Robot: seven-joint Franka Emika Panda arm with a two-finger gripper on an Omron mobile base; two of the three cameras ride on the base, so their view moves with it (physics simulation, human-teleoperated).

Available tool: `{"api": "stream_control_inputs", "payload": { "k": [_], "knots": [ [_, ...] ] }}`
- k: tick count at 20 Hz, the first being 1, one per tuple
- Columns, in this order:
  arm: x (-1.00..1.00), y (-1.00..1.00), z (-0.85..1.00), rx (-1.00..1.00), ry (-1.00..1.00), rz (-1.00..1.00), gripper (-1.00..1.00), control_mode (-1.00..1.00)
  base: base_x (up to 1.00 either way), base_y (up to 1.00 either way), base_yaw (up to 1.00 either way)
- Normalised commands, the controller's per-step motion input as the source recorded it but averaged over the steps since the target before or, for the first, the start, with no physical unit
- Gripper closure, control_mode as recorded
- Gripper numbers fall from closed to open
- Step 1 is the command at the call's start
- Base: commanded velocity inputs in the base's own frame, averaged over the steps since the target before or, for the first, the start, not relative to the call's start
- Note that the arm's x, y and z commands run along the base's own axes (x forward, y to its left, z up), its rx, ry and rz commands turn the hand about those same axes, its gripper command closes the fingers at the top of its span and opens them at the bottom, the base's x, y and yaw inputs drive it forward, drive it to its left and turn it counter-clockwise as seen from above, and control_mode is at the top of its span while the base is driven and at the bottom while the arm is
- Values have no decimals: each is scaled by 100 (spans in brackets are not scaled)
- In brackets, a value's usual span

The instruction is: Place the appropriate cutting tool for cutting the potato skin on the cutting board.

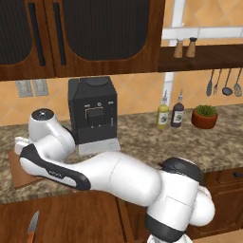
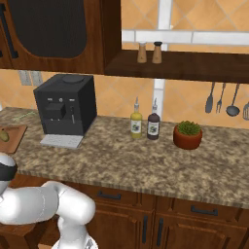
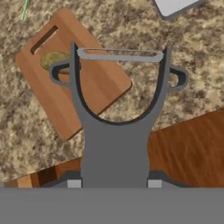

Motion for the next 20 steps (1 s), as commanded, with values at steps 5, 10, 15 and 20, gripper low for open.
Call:
{"api": "stream_control_inputs", "payload": {
  "k": [5,10,15,20],
  "knots": [
    [56,42,-38,-1,0,0,100,-100,0,0,0],
    [45,38,-39,-2,0,0,100,-100,0,0,0],
    [38,23,-40,-3,0,-2,100,-100,0,0,0],
    [13,16,-50,-1,0,-2,100,-100,0,0,0]
  ]
}}
